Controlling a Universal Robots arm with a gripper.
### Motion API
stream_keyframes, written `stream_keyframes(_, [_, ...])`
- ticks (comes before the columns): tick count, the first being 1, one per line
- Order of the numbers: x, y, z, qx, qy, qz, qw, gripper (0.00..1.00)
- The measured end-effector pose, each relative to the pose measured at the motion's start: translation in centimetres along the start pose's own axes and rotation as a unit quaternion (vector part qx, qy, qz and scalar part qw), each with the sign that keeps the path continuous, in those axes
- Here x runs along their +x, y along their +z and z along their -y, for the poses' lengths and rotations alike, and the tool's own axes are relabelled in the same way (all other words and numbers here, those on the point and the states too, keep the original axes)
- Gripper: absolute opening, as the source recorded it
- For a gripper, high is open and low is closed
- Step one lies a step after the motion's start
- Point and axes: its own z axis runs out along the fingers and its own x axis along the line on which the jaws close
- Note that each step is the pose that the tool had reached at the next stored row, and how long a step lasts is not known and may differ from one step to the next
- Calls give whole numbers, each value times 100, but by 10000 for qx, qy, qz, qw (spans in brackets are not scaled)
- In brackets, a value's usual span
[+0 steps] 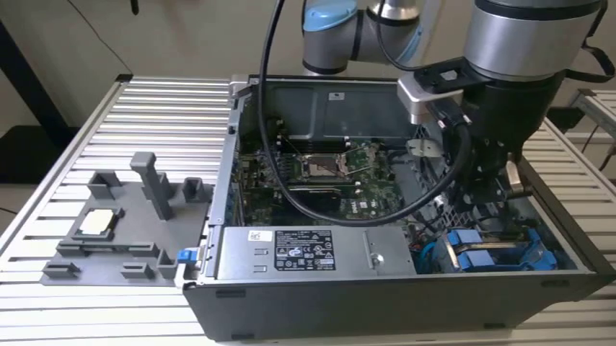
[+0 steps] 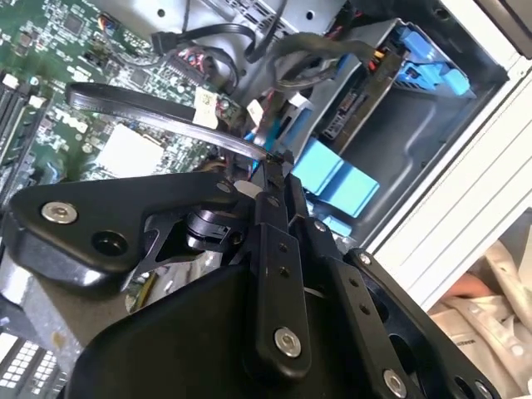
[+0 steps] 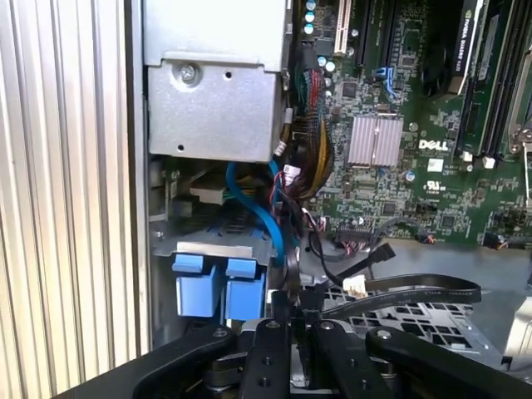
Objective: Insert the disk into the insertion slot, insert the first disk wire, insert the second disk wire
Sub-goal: 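Insert the second disk wire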
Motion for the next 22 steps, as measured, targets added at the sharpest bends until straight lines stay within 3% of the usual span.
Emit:
stream_keyframes(3, [53, 10, 43, -41, -2, 2, 10000, 16])
stream_keyframes(11, [86, 38, 197, -348, -14, 27, 9994, 16])
stream_keyframes(22, [179, 86, 451, -655, -26, 62, 9978, 16])
